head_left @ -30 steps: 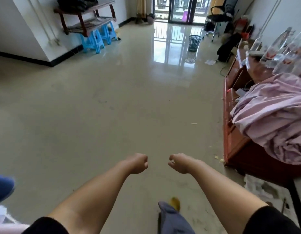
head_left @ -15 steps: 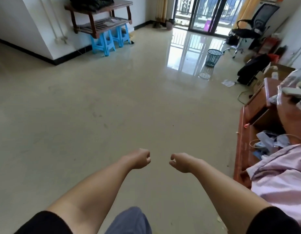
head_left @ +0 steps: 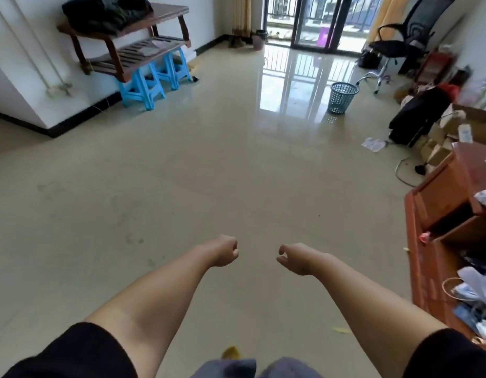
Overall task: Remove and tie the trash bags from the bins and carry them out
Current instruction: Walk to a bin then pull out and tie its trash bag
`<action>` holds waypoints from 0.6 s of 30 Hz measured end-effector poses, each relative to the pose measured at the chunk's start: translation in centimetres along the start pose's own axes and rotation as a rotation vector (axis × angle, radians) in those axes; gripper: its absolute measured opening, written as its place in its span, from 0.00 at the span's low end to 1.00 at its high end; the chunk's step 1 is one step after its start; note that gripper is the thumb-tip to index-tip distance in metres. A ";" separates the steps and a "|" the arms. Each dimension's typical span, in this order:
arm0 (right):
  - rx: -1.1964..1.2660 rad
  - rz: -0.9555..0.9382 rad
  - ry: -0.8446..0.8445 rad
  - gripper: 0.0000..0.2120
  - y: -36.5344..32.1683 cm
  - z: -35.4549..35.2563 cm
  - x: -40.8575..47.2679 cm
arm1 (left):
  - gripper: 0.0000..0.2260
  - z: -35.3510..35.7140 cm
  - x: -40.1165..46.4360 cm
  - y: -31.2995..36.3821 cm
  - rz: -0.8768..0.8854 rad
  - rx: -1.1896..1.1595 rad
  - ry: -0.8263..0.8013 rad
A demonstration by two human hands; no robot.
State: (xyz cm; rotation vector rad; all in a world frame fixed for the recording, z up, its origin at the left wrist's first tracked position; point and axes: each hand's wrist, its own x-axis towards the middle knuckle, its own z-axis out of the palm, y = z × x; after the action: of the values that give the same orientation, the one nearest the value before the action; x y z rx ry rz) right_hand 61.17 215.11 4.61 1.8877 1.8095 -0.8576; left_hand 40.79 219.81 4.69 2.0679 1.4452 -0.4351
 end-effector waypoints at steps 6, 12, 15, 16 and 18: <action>0.016 0.031 -0.016 0.22 3.6 -9.1 10.1 | 0.15 -7.6 13.1 1.3 0.037 0.034 -0.045; -0.014 0.019 -0.014 0.22 9.8 -19.3 22.1 | 0.15 -15.2 27.6 3.8 0.027 0.000 -0.028; -0.029 0.020 -0.029 0.22 12.9 -25.3 27.7 | 0.15 -20.0 33.8 5.5 0.009 -0.041 -0.028; -0.035 0.019 -0.027 0.22 13.8 -27.2 29.4 | 0.15 -21.7 35.7 6.0 0.012 -0.045 -0.017; -0.051 0.022 -0.030 0.22 15.3 -30.9 32.8 | 0.15 -24.6 39.5 6.8 0.009 -0.065 0.003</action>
State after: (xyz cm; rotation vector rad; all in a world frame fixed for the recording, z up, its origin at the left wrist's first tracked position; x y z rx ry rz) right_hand 80.64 258.51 3.72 1.8501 1.7723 -0.8200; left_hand 59.95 262.75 3.60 2.0234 1.4327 -0.3766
